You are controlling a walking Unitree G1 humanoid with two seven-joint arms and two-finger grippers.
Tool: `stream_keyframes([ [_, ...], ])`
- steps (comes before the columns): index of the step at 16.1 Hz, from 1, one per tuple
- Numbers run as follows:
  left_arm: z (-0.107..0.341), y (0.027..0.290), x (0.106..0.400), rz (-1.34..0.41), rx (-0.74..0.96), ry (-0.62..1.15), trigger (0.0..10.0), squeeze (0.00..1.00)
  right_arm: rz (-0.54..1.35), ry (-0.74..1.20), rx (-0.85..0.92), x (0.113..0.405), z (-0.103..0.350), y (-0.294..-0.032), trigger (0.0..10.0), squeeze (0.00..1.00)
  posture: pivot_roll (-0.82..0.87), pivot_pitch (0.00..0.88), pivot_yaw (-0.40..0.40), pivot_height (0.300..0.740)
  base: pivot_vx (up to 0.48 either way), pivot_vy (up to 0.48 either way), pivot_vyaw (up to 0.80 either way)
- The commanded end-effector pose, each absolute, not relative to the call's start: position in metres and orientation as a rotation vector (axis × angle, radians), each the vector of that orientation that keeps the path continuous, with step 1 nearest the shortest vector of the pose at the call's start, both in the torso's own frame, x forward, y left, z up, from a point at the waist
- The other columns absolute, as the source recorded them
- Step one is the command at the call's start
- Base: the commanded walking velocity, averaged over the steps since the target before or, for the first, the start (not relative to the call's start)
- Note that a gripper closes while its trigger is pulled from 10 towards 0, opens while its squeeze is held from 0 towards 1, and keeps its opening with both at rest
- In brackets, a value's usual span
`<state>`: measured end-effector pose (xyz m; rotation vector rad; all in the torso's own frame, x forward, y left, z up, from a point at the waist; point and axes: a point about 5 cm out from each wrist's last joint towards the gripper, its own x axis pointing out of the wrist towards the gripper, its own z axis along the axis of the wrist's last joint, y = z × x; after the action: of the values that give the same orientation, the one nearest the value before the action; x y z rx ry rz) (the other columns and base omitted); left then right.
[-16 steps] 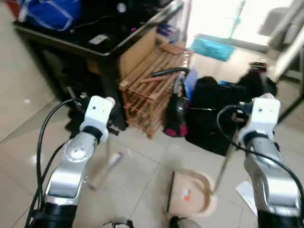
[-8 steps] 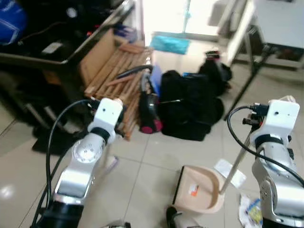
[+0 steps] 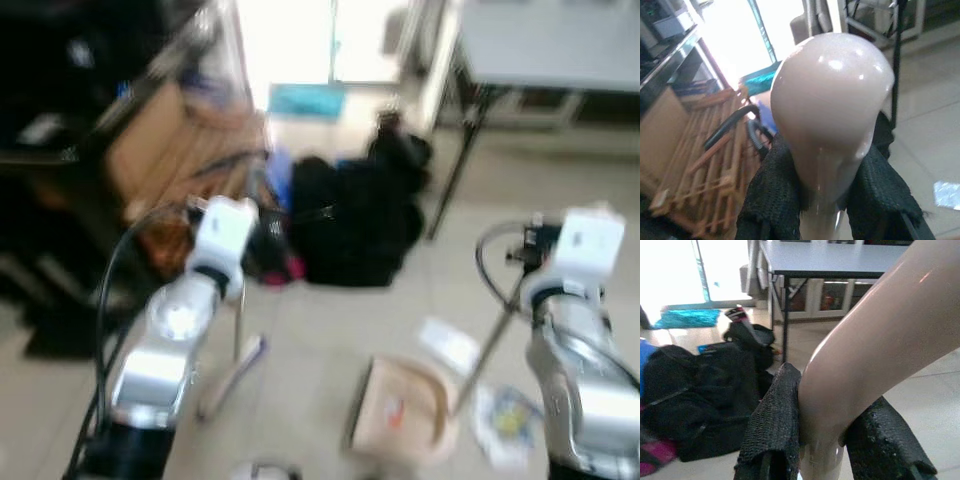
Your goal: Sweep floor
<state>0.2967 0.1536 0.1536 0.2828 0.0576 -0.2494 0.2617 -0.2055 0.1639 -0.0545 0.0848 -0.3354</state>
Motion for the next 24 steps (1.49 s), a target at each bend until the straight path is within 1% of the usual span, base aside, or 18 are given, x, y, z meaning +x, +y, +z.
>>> stream_keyframes([
  [1, 0.158, 0.158, 0.294, -0.226, 0.287, 0.042, 10.0, 0.00, -0.319, 0.034, -0.057, 0.261, 0.177, -0.201, 10.0, 0.00, -0.01, 0.061, 0.016, 0.740, 0.000, 0.000, -0.80],
  [2, 0.159, 0.159, 0.293, -0.213, 0.313, 0.040, 10.0, 0.00, -0.304, 0.036, -0.056, 0.263, 0.179, -0.200, 10.0, 0.00, -0.01, 0.061, 0.013, 0.740, 0.000, 0.000, -0.80],
  [6, 0.161, 0.163, 0.295, -0.192, 0.300, 0.033, 10.0, 0.00, -0.306, 0.037, -0.039, 0.267, 0.181, -0.200, 10.0, 0.00, 0.00, 0.074, 0.013, 0.740, 0.000, 0.000, -0.80],
  [11, 0.163, 0.167, 0.296, -0.180, 0.283, 0.035, 10.0, 0.00, -0.267, 0.051, -0.030, 0.266, 0.181, -0.194, 10.0, 0.00, 0.00, 0.083, 0.012, 0.740, 0.000, 0.000, -0.74],
  [16, 0.163, 0.171, 0.297, -0.156, 0.262, 0.040, 10.0, 0.00, -0.240, 0.017, -0.020, 0.271, 0.191, -0.190, 10.0, 0.00, -0.01, 0.090, 0.015, 0.740, 0.000, 0.052, 0.00],
  [20, 0.166, 0.171, 0.303, -0.172, 0.273, 0.035, 10.0, 0.00, -0.231, 0.003, -0.006, 0.273, 0.196, -0.189, 10.0, 0.00, -0.01, 0.096, 0.020, 0.740, 0.000, 0.440, 0.00],
  [24, 0.166, 0.176, 0.303, -0.165, 0.285, 0.045, 10.0, 0.00, -0.215, 0.040, -0.008, 0.273, 0.189, -0.187, 10.0, 0.00, -0.01, 0.099, 0.012, 0.740, 0.000, 0.448, 0.00],
])
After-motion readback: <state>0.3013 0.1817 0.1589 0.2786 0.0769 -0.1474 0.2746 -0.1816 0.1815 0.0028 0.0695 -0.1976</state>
